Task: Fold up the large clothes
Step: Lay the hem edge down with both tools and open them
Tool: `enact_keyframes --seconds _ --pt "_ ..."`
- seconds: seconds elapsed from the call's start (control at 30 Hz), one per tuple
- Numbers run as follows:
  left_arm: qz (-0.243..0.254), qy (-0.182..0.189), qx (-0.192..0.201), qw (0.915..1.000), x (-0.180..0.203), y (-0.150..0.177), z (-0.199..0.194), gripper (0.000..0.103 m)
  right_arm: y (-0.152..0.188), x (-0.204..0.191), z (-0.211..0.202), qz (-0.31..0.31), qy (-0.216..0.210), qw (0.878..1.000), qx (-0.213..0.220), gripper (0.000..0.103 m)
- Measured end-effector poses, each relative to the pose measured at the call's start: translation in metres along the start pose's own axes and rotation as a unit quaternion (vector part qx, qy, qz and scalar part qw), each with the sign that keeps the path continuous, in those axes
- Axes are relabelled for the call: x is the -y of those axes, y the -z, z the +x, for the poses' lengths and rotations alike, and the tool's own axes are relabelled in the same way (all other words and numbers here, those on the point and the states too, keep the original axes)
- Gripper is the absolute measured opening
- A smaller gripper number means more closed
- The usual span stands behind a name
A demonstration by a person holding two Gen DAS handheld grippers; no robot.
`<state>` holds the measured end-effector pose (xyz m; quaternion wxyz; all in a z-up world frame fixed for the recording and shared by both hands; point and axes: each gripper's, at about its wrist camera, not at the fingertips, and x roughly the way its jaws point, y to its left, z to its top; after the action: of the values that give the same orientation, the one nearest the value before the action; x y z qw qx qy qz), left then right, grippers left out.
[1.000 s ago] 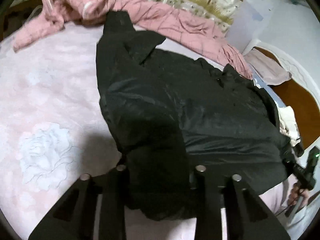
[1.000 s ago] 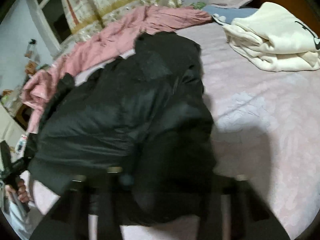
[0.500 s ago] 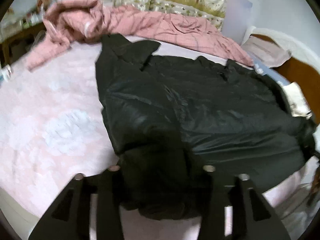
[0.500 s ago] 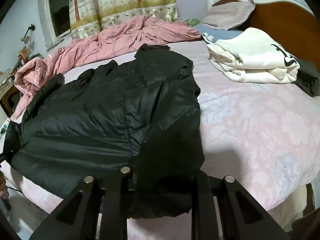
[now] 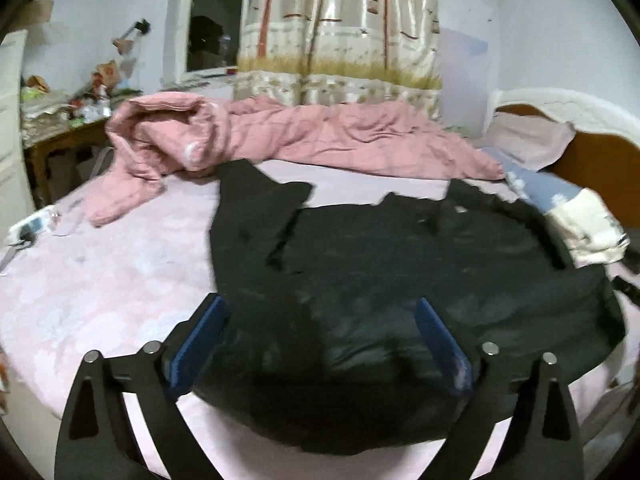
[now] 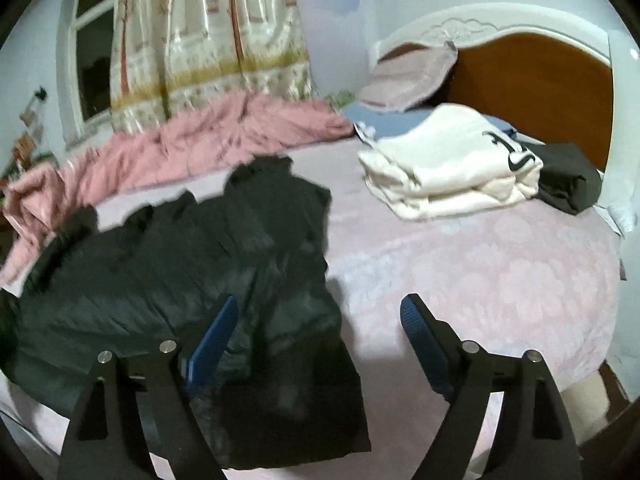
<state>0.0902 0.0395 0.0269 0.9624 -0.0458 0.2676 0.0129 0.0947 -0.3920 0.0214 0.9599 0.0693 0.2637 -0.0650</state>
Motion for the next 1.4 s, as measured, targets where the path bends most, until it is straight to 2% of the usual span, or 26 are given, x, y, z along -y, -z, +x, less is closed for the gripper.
enact_keyframes --seconds 0.13,0.27,0.4,0.47,0.5,0.57,0.63,0.67,0.7,0.73,0.77,0.9,1.0,1.17,1.27,1.33,1.37,1.4 --pt "0.014 0.012 -0.013 0.9997 0.021 -0.026 0.027 0.096 -0.027 -0.015 -0.001 -0.022 -0.023 0.999 0.004 0.085" --pt "0.021 0.003 -0.018 0.9996 0.044 -0.042 0.059 0.096 -0.062 -0.047 0.020 -0.074 -0.028 0.996 -0.030 0.085" --pt "0.020 0.013 -0.041 0.9989 0.054 -0.023 0.084 0.095 -0.089 -0.085 0.068 -0.126 -0.048 0.988 -0.071 0.085" --pt "0.032 0.011 -0.056 0.9979 0.057 -0.009 0.095 0.095 -0.092 -0.096 0.102 -0.139 -0.026 0.986 -0.093 0.085" --pt "0.041 0.007 -0.066 0.9969 0.057 -0.002 0.102 0.094 -0.091 -0.099 0.115 -0.144 -0.017 0.985 -0.097 0.082" --pt "0.054 0.007 -0.076 0.9957 0.058 0.007 0.109 0.093 -0.089 -0.103 0.138 -0.151 -0.005 0.984 -0.098 0.070" --pt "0.069 0.005 -0.070 0.9952 0.062 0.012 0.111 0.093 -0.084 -0.103 0.160 -0.152 0.000 0.983 -0.101 0.057" --pt "0.076 0.002 -0.068 0.9948 0.064 0.013 0.111 0.093 -0.082 -0.103 0.168 -0.154 0.005 0.982 -0.106 0.039" --pt "0.080 -0.002 -0.068 0.9945 0.066 0.014 0.113 0.093 -0.080 -0.102 0.176 -0.156 0.015 0.981 -0.115 0.017" --pt "0.081 -0.005 -0.068 0.9943 0.068 0.015 0.115 0.093 -0.080 -0.100 0.177 -0.152 0.018 0.981 -0.117 0.008" --pt "0.083 -0.008 -0.070 0.9941 0.068 0.016 0.116 0.093 -0.080 -0.096 0.174 -0.141 0.018 0.984 -0.111 0.005" --pt "0.073 -0.004 -0.072 0.9947 0.064 0.015 0.116 0.093 -0.076 -0.078 0.124 -0.127 -0.019 0.989 -0.069 0.005" --pt "0.056 0.010 -0.067 0.9961 0.058 0.014 0.109 0.093 -0.062 -0.061 0.085 -0.140 -0.040 0.987 -0.066 0.005" --pt "0.042 0.016 -0.069 0.9966 0.056 0.012 0.107 0.093 -0.043 -0.029 0.070 -0.151 0.010 0.983 -0.101 0.005" --pt "0.039 0.015 -0.069 0.9967 0.057 0.013 0.108 0.093 -0.057 -0.022 0.065 -0.116 0.002 0.990 -0.080 0.006" --pt "0.040 0.014 -0.068 0.9968 0.057 0.014 0.109 0.093 -0.076 -0.029 0.065 -0.088 -0.038 0.993 -0.064 0.028" --pt "0.040 0.015 -0.069 0.9967 0.056 0.013 0.109 0.093 -0.088 -0.038 0.070 -0.079 -0.060 0.993 -0.061 0.065" --pt "0.042 0.014 -0.068 0.9967 0.056 0.014 0.110 0.093 -0.097 -0.048 0.075 -0.077 -0.069 0.993 -0.055 0.089"
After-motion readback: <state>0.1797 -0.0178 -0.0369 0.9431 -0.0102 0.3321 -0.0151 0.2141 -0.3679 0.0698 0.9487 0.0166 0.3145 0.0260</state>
